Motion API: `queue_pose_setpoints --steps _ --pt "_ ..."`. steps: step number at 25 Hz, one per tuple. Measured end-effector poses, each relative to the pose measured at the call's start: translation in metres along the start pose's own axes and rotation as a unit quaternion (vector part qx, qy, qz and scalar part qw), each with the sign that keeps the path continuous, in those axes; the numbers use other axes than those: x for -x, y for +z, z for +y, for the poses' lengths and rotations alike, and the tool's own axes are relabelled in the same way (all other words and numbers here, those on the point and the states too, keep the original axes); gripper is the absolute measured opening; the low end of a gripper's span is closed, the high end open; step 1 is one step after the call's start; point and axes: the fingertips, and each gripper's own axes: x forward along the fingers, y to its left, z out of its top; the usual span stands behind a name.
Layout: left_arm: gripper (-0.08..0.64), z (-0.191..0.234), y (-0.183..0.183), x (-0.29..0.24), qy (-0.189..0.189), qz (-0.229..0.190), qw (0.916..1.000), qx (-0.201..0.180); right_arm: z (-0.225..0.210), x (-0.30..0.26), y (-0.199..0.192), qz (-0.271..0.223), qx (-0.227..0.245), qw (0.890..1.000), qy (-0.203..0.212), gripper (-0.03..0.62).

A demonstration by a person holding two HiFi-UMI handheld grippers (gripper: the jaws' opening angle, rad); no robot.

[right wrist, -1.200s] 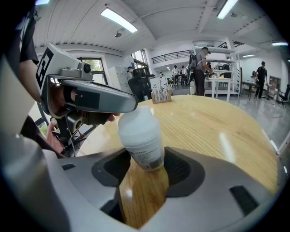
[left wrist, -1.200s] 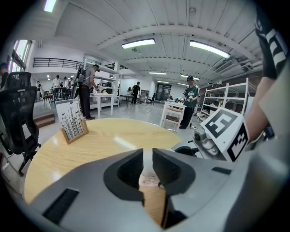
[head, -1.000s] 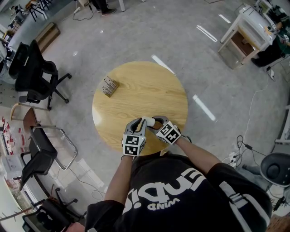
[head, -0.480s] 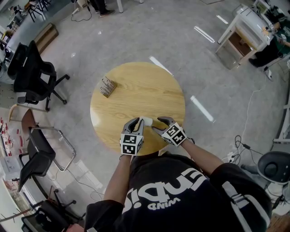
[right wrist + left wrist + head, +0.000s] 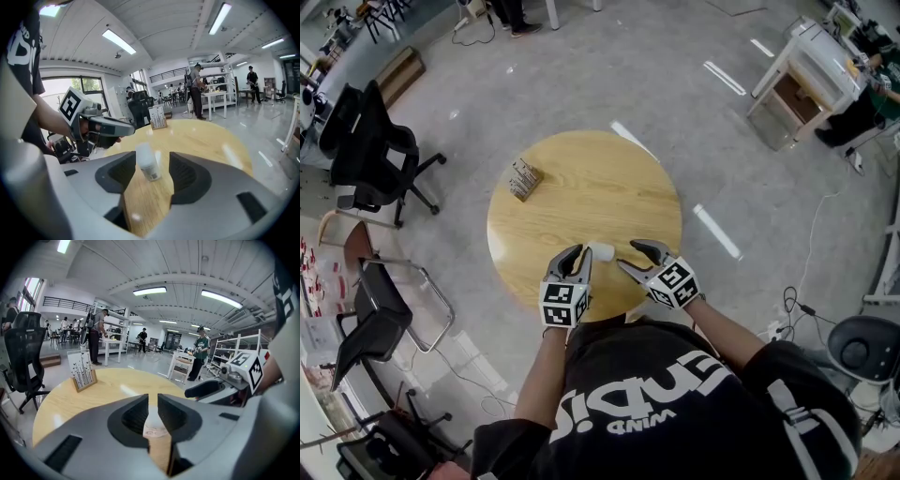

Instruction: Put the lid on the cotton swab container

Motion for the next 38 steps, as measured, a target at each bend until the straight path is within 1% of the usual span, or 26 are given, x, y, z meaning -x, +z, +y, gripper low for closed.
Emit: queue_pose_setpoints --steps 3,7,9,11,14,19,24,29,38 --pt "0.064 -0.002 0.009 0.012 0.005 -0.009 0.9999 0.002 0.001 0.017 0.023 -0.032 0.004 0.999 -0.011 0.188" --pt "0.061 -0.008 0.026 0.033 0.009 -0.032 0.9994 0.006 0.005 0.046 0.048 -0.068 -0.003 0.997 -0.022 0.113" --pt "0.046 -0.009 0.035 0.045 0.012 -0.049 0.9986 0.013 0.007 0.059 0.057 -0.082 -0.011 0.996 -0.030 0.070" --pt "0.030 -0.010 0.044 0.058 0.015 -0.067 0.9974 0.019 0.011 0.072 0.066 -0.096 -0.016 0.995 -0.036 0.049" --pt "0.020 -0.012 0.052 0.080 0.023 -0.090 0.9956 0.015 0.013 0.092 0.078 -0.120 -0.016 0.991 -0.049 0.028" --pt "0.012 -0.008 0.051 0.114 0.050 -0.110 0.9924 0.022 0.004 0.119 0.091 -0.153 -0.017 0.984 -0.087 0.020" --pt "0.012 -0.004 0.046 0.134 0.078 -0.128 0.9883 0.026 0.000 0.130 0.091 -0.164 -0.020 0.981 -0.107 0.017" --pt "0.012 -0.008 0.049 0.137 0.083 -0.145 0.9856 0.024 0.001 0.129 0.091 -0.170 -0.019 0.979 -0.110 0.017" --pt "0.012 -0.010 0.052 0.140 0.089 -0.151 0.9842 0.025 0.008 0.125 0.087 -0.163 -0.006 0.981 -0.106 0.008"
